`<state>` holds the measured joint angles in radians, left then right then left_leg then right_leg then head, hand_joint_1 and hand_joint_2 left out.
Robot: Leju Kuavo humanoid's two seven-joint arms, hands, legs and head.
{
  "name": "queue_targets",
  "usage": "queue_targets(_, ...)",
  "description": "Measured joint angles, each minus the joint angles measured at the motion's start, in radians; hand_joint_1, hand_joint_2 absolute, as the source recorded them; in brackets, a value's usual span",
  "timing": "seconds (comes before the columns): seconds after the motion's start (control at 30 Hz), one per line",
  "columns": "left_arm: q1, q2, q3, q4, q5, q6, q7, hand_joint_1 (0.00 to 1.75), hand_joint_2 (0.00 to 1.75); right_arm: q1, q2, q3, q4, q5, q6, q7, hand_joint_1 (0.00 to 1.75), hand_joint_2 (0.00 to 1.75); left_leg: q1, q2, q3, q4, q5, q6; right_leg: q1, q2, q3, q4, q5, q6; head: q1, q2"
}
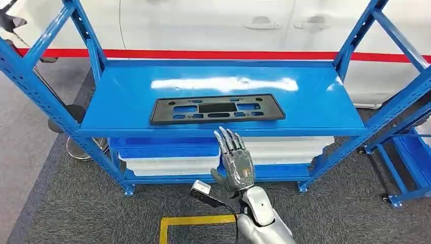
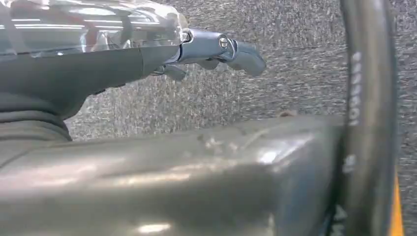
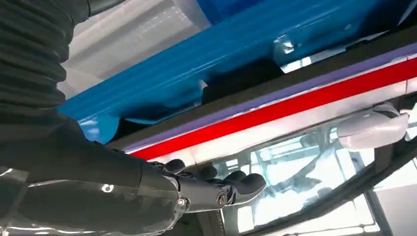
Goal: Take the parts from the cabinet and place them on the table.
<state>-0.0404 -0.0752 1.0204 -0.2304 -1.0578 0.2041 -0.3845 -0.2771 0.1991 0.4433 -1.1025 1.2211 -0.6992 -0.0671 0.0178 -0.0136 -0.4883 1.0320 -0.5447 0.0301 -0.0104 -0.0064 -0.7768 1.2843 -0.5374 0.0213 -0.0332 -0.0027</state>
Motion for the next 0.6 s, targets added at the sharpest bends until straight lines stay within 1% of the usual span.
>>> queue_targets(0.03,0.0,0.0,0.0,0.0,0.0,0.0,0.001,0.0,0.0,0.0,0.0,-0.001,0.0,0.0,0.0,0.0,0.0,1.75,-0.001,-0.001,0.019,0.0,-0.014,-0.001,0.004,0.001,0.014,-0.065,0.046,-0.008,0.0,0.0)
queue_targets(0.07,-0.001,0.0,0.0,0.0,-0.001,0.0,0.001,0.0,0.0,0.0,0.0,-0.003,0.0,0.0,0.0,0.0,0.0,1.75,-0.001,-0.002,0.04,-0.001,-0.029,-0.003,0.011,0.003,0.036,-0.15,0.113,-0.021,0.0,0.0)
queue_targets(0.1,0.004,-0.003,0.0,0.0,-0.002,-0.001,0.002,0.0,0.0,0.0,0.0,-0.005,0.0,0.0,0.0,0.0,0.0,1.75,0.001,-0.003,0.046,-0.006,-0.043,-0.004,0.018,0.004,0.049,-0.227,0.202,-0.034,0.001,0.0)
queue_targets(0.13,-0.002,-0.005,0.0,0.001,-0.003,-0.003,0.002,0.0,0.0,0.001,0.0,-0.007,0.002,0.0,-0.001,0.001,0.0,1.75,-0.001,-0.007,0.061,-0.008,-0.053,-0.011,0.024,0.005,0.044,-0.218,0.182,-0.036,-0.003,0.0)
queue_targets(0.17,-0.007,-0.005,0.0,0.001,-0.003,-0.003,0.003,0.0,0.0,0.004,0.0,-0.009,0.0,0.0,-0.003,0.002,0.0,1.75,0.0,-0.006,0.064,-0.018,-0.061,-0.02,0.028,0.007,0.055,-0.23,0.167,-0.04,0.001,0.0)
queue_targets(0.2,-0.005,-0.005,0.0,0.001,-0.003,-0.003,0.005,0.0,0.0,0.006,0.0,-0.009,-0.001,0.0,-0.003,0.002,0.0,1.75,0.002,-0.004,0.095,-0.033,-0.057,-0.025,0.028,0.008,0.063,-0.235,0.161,-0.045,0.002,0.0)
queue_targets(0.23,-0.004,-0.005,0.0,0.001,-0.005,-0.004,0.006,0.0,0.0,0.005,0.0,-0.009,-0.001,0.0,-0.003,0.003,0.0,1.75,-0.001,-0.002,0.094,-0.024,-0.035,-0.033,0.027,0.006,0.079,-0.244,0.147,-0.052,0.001,0.0)
queue_targets(0.27,-0.007,-0.005,0.0,0.0,-0.008,-0.004,0.006,0.0,0.0,0.002,0.006,-0.009,-0.003,0.0,-0.003,0.004,0.0,1.75,-0.004,-0.002,0.095,-0.003,-0.019,-0.04,0.02,0.01,0.108,-0.258,0.143,-0.056,0.001,0.0)
queue_targets(0.3,-0.009,-0.005,0.0,0.0,-0.009,-0.004,0.006,0.0,0.0,0.003,0.008,-0.009,-0.005,0.0,-0.003,0.004,0.0,1.75,0.0,0.001,0.075,0.052,-0.005,-0.04,0.018,0.011,0.137,-0.278,0.133,-0.059,0.002,0.0)
queue_targets(0.33,-0.013,-0.006,0.0,0.0,-0.01,-0.005,0.006,0.0,0.0,0.001,0.008,-0.009,-0.005,0.0,-0.003,0.003,0.0,1.75,0.002,0.004,0.035,0.119,0.009,-0.041,0.015,0.008,0.161,-0.287,0.121,-0.066,0.001,0.0)
queue_targets(0.37,-0.014,-0.006,0.0,0.0,-0.01,-0.005,0.007,0.0,0.0,0.001,0.008,-0.009,-0.005,0.0,-0.003,0.003,0.0,1.75,0.003,0.004,-0.016,0.184,-0.002,-0.042,0.014,0.007,0.181,-0.293,0.109,-0.067,0.001,0.0)
queue_targets(0.4,-0.012,-0.005,0.0,0.0,-0.01,-0.004,0.008,0.0,0.0,0.004,0.008,-0.009,-0.005,0.0,-0.003,0.003,0.0,1.75,0.003,0.005,-0.067,0.233,-0.047,-0.046,0.013,0.007,0.204,-0.297,0.092,-0.066,0.001,0.0)
queue_targets(0.43,-0.008,-0.003,0.0,0.0,-0.01,-0.004,0.01,0.0,0.0,0.005,0.008,-0.009,-0.004,-0.001,-0.003,0.004,0.0,1.75,0.003,0.006,-0.105,0.252,-0.102,-0.051,0.012,0.008,0.225,-0.3,0.076,-0.066,0.001,0.0)
queue_targets(0.47,-0.003,-0.002,0.0,0.0,-0.01,-0.004,0.011,0.0,0.0,0.005,0.008,-0.009,-0.004,-0.002,-0.003,0.004,0.0,1.75,0.004,0.006,-0.134,0.246,-0.15,-0.054,0.011,0.012,0.248,-0.3,0.061,-0.064,0.001,0.0)
queue_targets(0.5,0.0,-0.002,0.0,0.0,-0.011,-0.005,0.012,0.0,0.0,0.006,0.008,-0.009,-0.004,-0.003,-0.003,0.003,0.0,1.75,0.005,0.006,-0.153,0.223,-0.17,-0.061,0.009,0.014,0.271,-0.3,0.044,-0.06,0.001,0.0)
queue_targets(0.53,0.0,-0.002,0.0,0.0,-0.011,-0.004,0.012,0.0,0.0,0.006,0.008,-0.009,-0.004,-0.003,-0.003,0.003,0.0,1.75,0.006,0.007,-0.166,0.183,-0.155,-0.064,0.007,0.014,0.295,-0.3,0.025,-0.057,0.001,0.0)
queue_targets(0.57,0.003,-0.002,0.0,0.0,-0.011,-0.004,0.012,0.0,0.0,0.007,0.008,-0.009,-0.003,-0.006,-0.003,0.003,0.0,1.75,0.007,0.008,-0.177,0.126,-0.085,-0.064,0.007,0.014,0.32,-0.299,0.005,-0.052,0.001,0.0)
queue_targets(0.6,0.008,-0.002,0.001,0.0,-0.012,-0.004,0.012,0.0,0.0,0.011,0.008,-0.009,-0.001,-0.007,-0.003,0.003,0.0,1.75,0.008,0.011,-0.189,0.061,0.054,-0.061,0.007,0.014,0.339,-0.297,-0.014,-0.047,0.001,0.0)
